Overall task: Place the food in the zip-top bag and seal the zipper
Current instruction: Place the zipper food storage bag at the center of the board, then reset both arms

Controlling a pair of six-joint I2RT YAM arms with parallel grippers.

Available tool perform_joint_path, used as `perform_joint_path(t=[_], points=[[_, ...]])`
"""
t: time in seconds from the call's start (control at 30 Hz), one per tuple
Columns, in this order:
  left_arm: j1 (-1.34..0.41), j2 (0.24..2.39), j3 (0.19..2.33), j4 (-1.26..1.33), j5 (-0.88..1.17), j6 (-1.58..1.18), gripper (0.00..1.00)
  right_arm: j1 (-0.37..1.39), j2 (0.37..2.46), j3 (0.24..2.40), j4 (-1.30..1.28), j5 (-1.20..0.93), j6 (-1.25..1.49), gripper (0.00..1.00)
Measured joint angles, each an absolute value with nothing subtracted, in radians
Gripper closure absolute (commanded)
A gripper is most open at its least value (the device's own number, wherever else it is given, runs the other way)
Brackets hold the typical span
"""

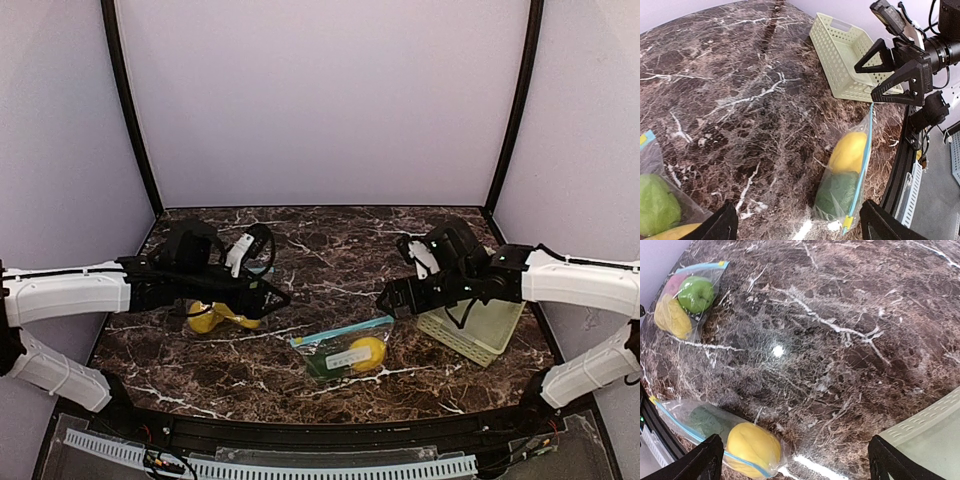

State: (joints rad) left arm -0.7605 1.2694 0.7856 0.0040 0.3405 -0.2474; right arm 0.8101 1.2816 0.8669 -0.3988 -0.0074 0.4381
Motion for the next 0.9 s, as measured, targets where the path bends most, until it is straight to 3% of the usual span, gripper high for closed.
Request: perform_joint_path(t=[0.23, 0.67, 0.9], points=[[-0.601, 1.176, 0.787, -0.093, 0.333, -0.258, 0.11, 0.63, 1.221, 0.867, -0.402, -0.038, 0.443, 0.01], [-0.008, 0.923, 0.786, -0.339, 0.362, -0.242, 0.07, 0.173, 0.968, 0.722, -0.435, -0.105, 0.429, 0.01], [0.03, 0.74, 0.786, -0.406, 0.26, -0.155, 0.01, 0.141, 0.705, 0.665, -0.387, -0.044, 0.348, 0.01]])
